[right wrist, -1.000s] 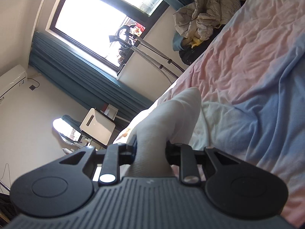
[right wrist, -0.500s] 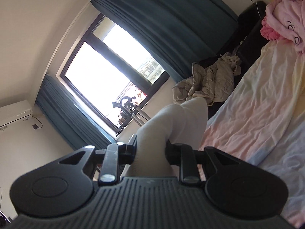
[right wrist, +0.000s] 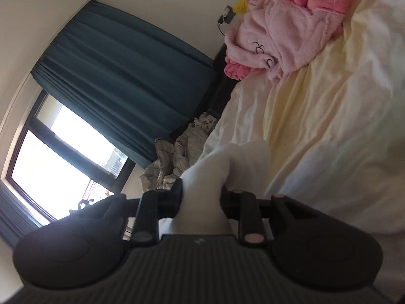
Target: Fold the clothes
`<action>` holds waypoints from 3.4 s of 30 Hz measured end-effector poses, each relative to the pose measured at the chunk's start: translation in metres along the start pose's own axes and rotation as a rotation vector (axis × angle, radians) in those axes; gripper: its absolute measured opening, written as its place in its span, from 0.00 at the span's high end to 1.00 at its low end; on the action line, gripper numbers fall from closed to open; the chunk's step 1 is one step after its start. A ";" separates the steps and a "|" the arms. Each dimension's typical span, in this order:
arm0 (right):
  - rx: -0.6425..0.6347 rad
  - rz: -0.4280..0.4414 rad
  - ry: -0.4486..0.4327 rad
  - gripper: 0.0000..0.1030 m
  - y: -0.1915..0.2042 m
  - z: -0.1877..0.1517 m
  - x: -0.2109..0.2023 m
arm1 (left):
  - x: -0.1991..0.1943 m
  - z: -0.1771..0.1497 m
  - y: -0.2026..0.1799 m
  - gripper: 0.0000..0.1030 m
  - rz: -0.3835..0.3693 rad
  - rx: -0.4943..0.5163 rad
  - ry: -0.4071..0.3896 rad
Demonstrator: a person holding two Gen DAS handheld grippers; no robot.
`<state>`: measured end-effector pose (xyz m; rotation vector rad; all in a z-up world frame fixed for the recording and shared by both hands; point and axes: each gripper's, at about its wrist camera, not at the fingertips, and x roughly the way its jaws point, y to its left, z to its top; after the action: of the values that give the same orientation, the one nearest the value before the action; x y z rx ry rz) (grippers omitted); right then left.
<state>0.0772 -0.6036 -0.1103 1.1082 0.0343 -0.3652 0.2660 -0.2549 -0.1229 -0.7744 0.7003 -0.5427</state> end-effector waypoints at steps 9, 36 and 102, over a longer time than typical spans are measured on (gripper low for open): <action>0.182 -0.171 0.133 0.71 -0.052 -0.025 0.022 | 0.000 0.000 0.011 0.53 0.021 0.067 0.094; -0.624 0.195 0.177 0.50 0.182 -0.109 -0.115 | -0.321 0.037 -0.037 0.07 0.386 0.585 -0.262; -1.051 0.247 0.318 0.12 0.223 -0.282 -0.120 | -0.390 0.019 0.017 0.00 0.664 0.673 -0.389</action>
<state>0.0753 -0.2358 -0.0196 0.1102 0.3296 0.0780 0.0298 0.0241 0.0151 0.0138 0.3352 0.0056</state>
